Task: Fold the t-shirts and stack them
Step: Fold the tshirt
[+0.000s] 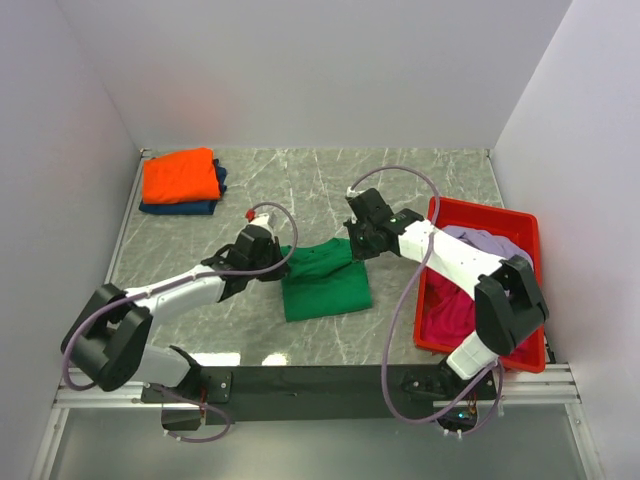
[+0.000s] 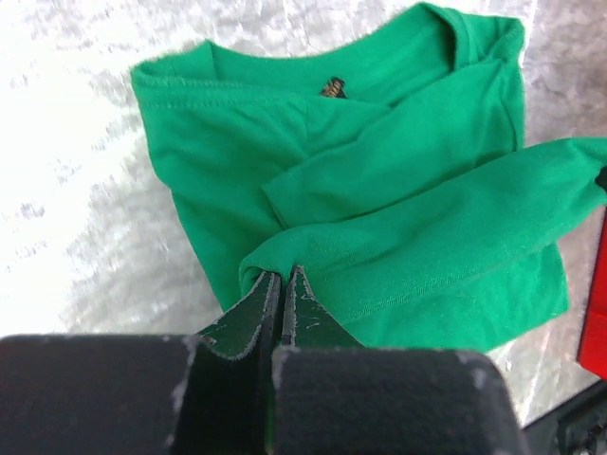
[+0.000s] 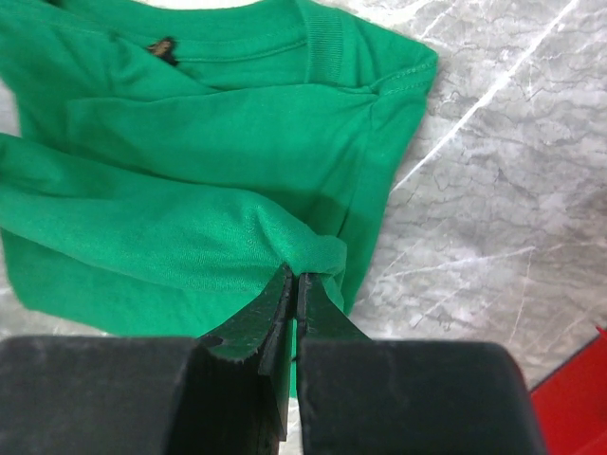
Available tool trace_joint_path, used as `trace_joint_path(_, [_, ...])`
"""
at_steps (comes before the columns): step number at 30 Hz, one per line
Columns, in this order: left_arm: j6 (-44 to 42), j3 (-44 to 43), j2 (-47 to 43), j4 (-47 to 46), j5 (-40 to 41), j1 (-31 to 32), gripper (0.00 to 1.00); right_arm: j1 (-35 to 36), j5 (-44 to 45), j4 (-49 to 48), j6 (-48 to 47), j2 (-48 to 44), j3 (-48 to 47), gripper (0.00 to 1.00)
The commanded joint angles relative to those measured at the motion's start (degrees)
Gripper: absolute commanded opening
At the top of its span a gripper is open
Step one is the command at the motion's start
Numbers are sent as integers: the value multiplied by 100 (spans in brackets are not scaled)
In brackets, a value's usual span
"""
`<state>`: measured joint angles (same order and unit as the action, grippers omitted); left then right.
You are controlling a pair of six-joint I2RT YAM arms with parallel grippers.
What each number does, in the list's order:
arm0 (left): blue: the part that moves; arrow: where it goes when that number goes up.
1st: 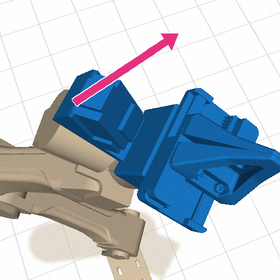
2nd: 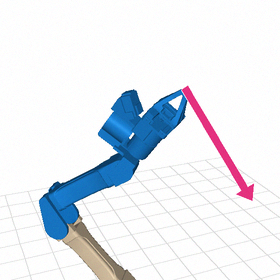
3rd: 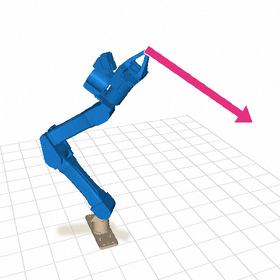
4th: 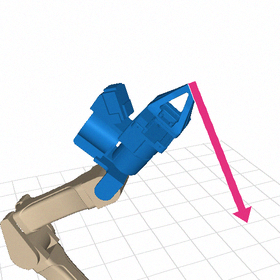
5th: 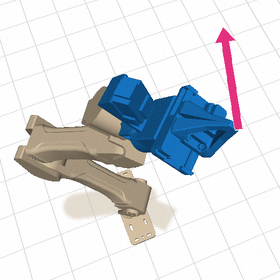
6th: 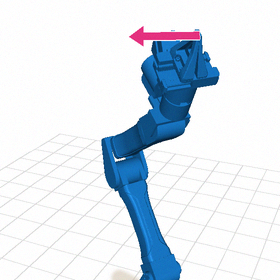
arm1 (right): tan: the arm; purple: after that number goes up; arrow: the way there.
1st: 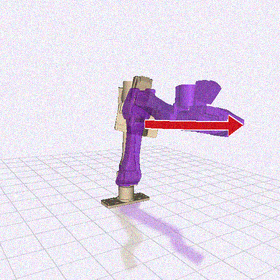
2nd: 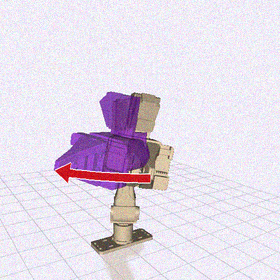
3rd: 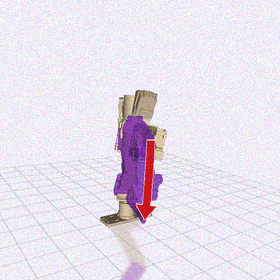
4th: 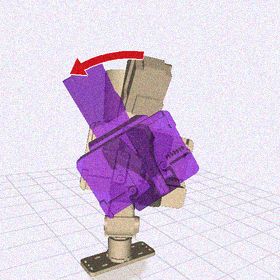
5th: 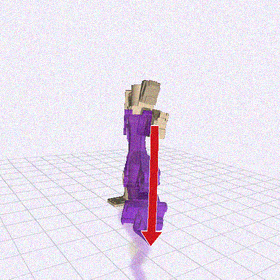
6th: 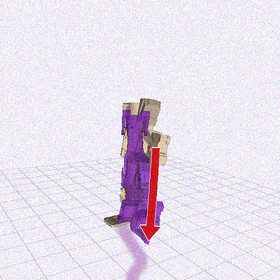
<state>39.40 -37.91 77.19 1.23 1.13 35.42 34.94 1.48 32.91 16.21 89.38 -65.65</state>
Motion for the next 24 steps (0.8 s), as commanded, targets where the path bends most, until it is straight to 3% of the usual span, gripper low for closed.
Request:
trace_joint_path(1, [-274,-322,191,-343,-69,-88,1,-136,-42,-249,-135,210,-238,0])
trace_joint_path(6, [-266,-427,498,-326,36,-193,1,-259,-95,-381,-92,554,-334,0])
trace_joint_path(8, [-178,-463,508,-238,203,-202,8,-286,-112,-460,-56,615,-361,0])
trace_joint_path(9, [-152,-489,464,-194,447,-202,22,-295,-130,-469,-21,633,-413,4])
trace_joint_path(11, [-64,-577,350,42,730,-202,44,-303,-139,-391,57,642,-588,34])
trace_joint_path(12, [-46,-594,167,104,966,-202,65,-303,-130,-364,75,607,-633,39])
trace_joint_path(15, [-46,-586,-351,202,1353,-158,92,-303,88,-241,128,335,-730,48])
trace_joint_path(21, [112,-261,-1196,70,1610,351,97,-190,152,-100,216,-368,-467,53])
trace_joint_path(24, [270,2,-1294,-393,1601,930,97,-58,-243,-267,260,-501,-186,53])
